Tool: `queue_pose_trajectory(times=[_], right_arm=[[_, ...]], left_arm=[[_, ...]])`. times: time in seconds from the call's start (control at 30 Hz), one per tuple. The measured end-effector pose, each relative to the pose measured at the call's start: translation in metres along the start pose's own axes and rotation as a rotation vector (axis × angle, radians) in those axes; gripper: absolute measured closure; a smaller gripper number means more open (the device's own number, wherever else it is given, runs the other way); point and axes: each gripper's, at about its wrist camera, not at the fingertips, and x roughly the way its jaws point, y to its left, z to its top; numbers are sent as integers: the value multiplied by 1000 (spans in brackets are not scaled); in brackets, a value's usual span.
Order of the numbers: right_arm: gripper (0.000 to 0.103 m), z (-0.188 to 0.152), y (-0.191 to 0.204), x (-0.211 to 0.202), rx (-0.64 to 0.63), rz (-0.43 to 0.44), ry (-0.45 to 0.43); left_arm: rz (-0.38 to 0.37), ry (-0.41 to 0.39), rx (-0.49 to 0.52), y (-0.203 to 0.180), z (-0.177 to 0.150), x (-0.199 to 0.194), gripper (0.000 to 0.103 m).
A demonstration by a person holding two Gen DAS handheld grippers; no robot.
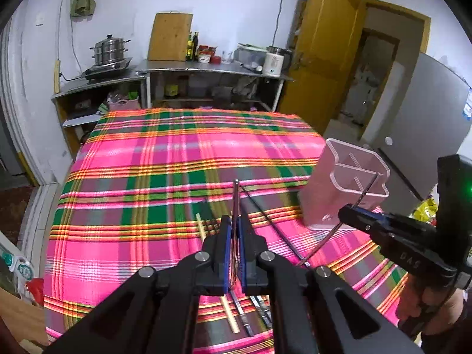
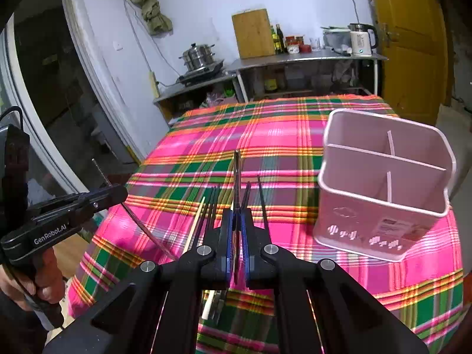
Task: Organize utensils
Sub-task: 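Carry both held chopsticks up over the pink basket with both tools, then open both tools to drop the chopsticks into the pink basket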
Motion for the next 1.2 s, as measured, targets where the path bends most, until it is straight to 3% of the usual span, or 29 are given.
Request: queue_pose_trajectory(times=[0.43, 0.8, 1.0, 1.2], right_arm=[[97, 19, -31, -49, 47, -21, -110], [97, 62, -81, -92, 118, -119, -259], [97, 73, -101, -77, 151, -141, -266], [97, 59, -112, -39, 171, -137, -186]], left_arm=[[-120, -39, 35, -53, 38, -6, 98], [-236, -75, 73, -115, 94, 24, 98], [-251, -73, 57, -122, 104, 54, 98], [-245, -8, 37, -120, 91, 91, 98]])
